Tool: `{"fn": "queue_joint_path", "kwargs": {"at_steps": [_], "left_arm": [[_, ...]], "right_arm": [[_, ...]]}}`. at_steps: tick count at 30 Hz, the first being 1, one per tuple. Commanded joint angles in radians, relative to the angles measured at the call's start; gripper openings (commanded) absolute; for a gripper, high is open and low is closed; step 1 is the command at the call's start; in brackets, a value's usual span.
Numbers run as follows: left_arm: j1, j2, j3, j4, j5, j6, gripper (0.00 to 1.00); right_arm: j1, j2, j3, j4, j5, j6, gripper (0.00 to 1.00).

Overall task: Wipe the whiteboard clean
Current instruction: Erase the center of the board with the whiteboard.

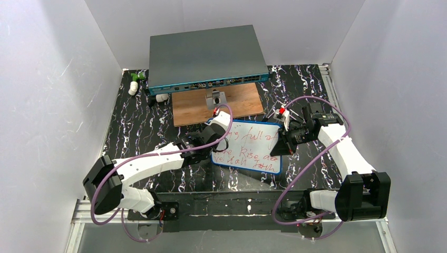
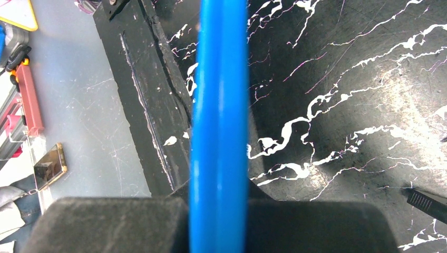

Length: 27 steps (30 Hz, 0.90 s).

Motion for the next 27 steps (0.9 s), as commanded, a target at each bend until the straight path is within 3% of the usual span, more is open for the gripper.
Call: {"fn": "queue_joint_path", "kwargs": {"at_steps": [1, 7, 18, 27], "left_arm": [[0.001, -0.014, 0.022, 0.024, -0.019, -0.004, 0.0], [-0.023, 0.011, -0.011, 0.001, 0.034, -0.006, 0.0], [-0.05, 0.042, -0.051, -0.069, -0.012, -0.075, 0.0], [0.01, -0.076, -0.108, -0.039, 0.04, -0.145, 0.0]], "right_arm": [[0.022, -0.009, 0.017, -0.048, -0.041, -0.069, 0.01], [0.021, -0.008, 0.017, -0.048, -0.041, -0.069, 0.01], [0.021, -0.006, 0.017, -0.048, -0.041, -0.07, 0.01], [0.021, -0.01, 0.016, -0.049, -0.041, -0.07, 0.01]]}}
